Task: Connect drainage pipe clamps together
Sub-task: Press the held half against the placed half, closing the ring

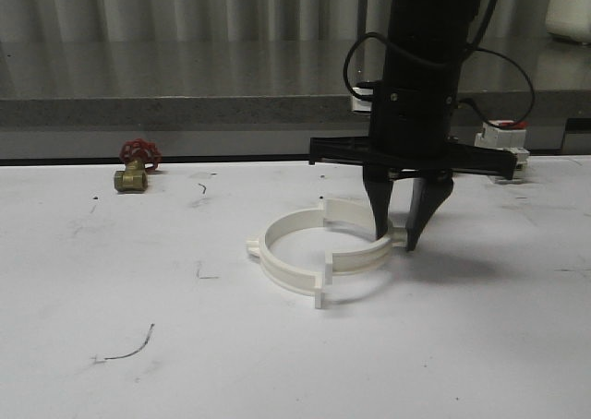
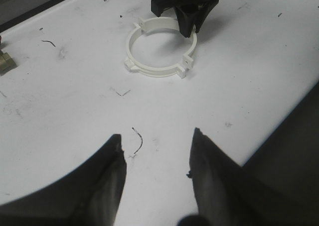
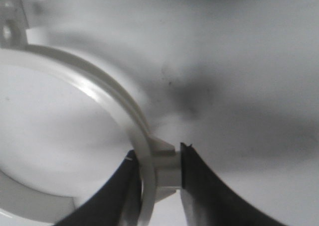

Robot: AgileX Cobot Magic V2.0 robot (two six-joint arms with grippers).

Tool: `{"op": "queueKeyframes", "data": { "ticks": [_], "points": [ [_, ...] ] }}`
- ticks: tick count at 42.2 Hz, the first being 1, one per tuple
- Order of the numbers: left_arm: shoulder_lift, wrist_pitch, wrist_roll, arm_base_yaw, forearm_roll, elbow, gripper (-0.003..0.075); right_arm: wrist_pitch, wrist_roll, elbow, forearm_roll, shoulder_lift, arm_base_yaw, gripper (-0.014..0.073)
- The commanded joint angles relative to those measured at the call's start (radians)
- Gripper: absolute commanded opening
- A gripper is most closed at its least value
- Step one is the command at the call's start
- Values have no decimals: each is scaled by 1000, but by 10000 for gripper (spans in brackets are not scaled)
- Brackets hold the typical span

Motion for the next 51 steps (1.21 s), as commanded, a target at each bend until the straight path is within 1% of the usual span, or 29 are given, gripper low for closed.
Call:
{"op": "queueKeyframes", "data": {
  "ticks": [1, 22, 36, 44, 51],
  "points": [
    [-1, -69, -1, 0, -14, -25, 302, -14, -3, -33, 13, -56, 0, 214],
    [-1, -69, -1, 0, -14, -25, 302, -52, -3, -33, 13, -34, 0, 214],
    [-1, -69, -1, 0, -14, -25, 302, -57, -3, -33, -31, -33, 0, 214],
    [-1, -69, -1, 0, -14, -25, 302, -53, -3, -33, -26, -33, 0, 214],
    [-1, -69, -1, 0, -14, -25, 302, -54, -3, -33, -50, -33, 0, 214]
  ]
}}
